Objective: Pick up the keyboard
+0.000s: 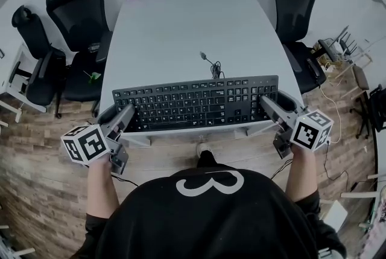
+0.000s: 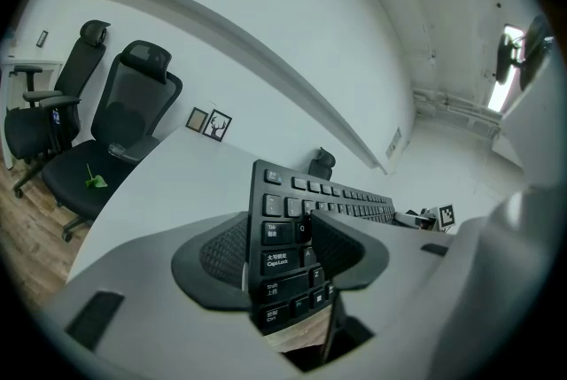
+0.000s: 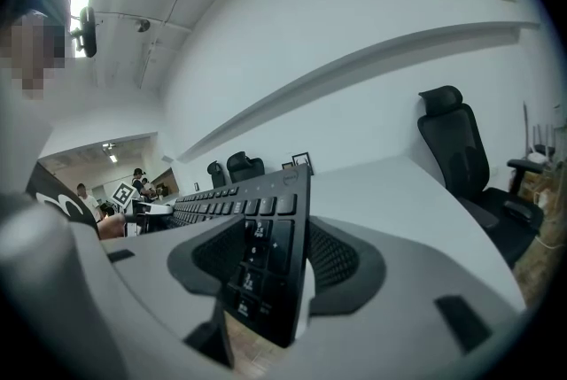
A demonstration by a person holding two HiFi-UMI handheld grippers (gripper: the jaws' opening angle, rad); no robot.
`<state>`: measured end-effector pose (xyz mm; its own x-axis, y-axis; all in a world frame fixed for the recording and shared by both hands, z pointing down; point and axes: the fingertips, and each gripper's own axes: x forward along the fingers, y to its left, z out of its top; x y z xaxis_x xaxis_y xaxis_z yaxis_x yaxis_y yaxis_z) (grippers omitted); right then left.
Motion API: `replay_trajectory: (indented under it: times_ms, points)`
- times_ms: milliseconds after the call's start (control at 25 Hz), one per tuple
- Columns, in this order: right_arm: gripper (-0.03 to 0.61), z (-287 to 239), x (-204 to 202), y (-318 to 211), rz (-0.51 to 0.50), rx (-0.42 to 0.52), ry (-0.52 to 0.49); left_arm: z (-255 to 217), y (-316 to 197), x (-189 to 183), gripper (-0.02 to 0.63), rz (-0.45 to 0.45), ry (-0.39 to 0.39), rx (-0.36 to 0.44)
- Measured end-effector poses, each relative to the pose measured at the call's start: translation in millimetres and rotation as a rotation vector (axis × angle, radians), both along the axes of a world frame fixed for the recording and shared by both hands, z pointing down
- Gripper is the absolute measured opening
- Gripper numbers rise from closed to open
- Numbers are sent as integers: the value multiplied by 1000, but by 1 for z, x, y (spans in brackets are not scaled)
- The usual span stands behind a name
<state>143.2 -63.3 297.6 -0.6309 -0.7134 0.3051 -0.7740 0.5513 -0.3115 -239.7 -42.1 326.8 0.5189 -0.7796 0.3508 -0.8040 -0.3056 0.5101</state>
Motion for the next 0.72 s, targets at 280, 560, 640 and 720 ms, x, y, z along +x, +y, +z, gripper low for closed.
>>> replay_trajectory:
  times_ms: [280, 560, 640, 720]
  points:
    - [212, 5, 1, -6, 1, -22, -11, 1, -4, 1, 210, -1, -6, -16]
    - [212, 3, 2, 2, 10, -19, -20, -1, 1, 1, 210, 6, -8, -15]
    - [212, 3, 2, 0, 11, -22, -23, -1, 0, 1, 210, 7, -8, -18]
    - [212, 4, 2, 0, 13, -22, -27, -1, -1, 1, 210, 7, -7, -20]
